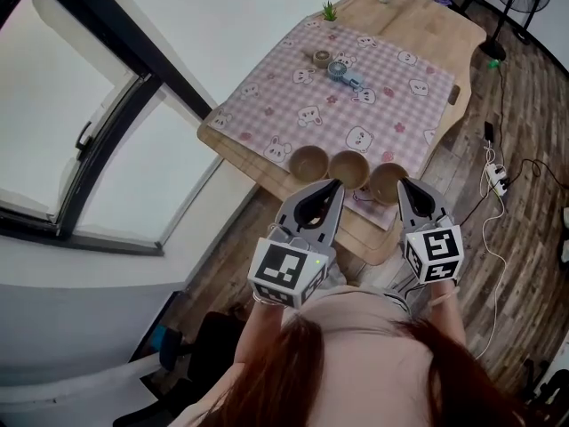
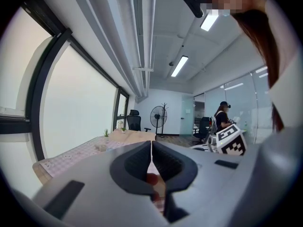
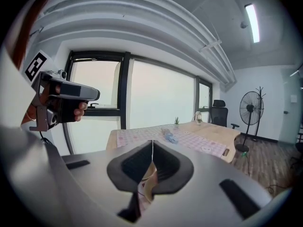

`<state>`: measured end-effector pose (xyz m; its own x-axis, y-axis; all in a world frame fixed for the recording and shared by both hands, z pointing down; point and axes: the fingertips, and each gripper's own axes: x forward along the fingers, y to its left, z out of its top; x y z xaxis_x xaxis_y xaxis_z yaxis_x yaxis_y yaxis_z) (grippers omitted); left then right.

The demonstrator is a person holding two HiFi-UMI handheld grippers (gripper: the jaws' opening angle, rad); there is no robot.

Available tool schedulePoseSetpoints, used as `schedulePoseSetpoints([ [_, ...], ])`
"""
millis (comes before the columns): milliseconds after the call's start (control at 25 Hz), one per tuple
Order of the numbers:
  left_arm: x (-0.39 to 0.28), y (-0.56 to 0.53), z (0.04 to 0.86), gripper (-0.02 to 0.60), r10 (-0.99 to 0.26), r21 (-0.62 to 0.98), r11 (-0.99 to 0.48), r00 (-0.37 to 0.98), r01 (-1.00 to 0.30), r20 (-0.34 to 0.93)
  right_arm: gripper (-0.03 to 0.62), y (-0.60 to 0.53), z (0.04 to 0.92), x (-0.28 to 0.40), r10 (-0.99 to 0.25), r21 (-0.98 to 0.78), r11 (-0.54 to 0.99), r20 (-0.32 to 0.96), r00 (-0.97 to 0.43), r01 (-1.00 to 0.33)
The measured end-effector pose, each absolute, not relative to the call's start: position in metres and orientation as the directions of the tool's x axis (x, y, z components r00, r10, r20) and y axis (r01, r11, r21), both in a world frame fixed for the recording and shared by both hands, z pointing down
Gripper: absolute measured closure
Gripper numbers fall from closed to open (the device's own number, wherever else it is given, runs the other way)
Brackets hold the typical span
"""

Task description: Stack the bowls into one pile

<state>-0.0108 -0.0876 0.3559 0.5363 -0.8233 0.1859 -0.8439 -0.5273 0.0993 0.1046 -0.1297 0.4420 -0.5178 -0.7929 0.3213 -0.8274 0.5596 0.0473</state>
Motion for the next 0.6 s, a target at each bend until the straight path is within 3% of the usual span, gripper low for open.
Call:
schedulePoseSetpoints([
  [480,-0.015,-0.124,0.361,0.569,-0.783,0.13,-0.581,0.595,-0.804,0.183,0.589,-0.157,0.466,0.109,-0.806,0.056,0.509,0.382,-0.452,-0.859],
  [600,-0.013,-0.132,0.363,0.569,-0.77,0.133,-0.596,0.61,-0.792,0.186,0.551,-0.162,0.472,0.114,-0.811,0.054,0.49,0.395,-0.432,-0.87],
])
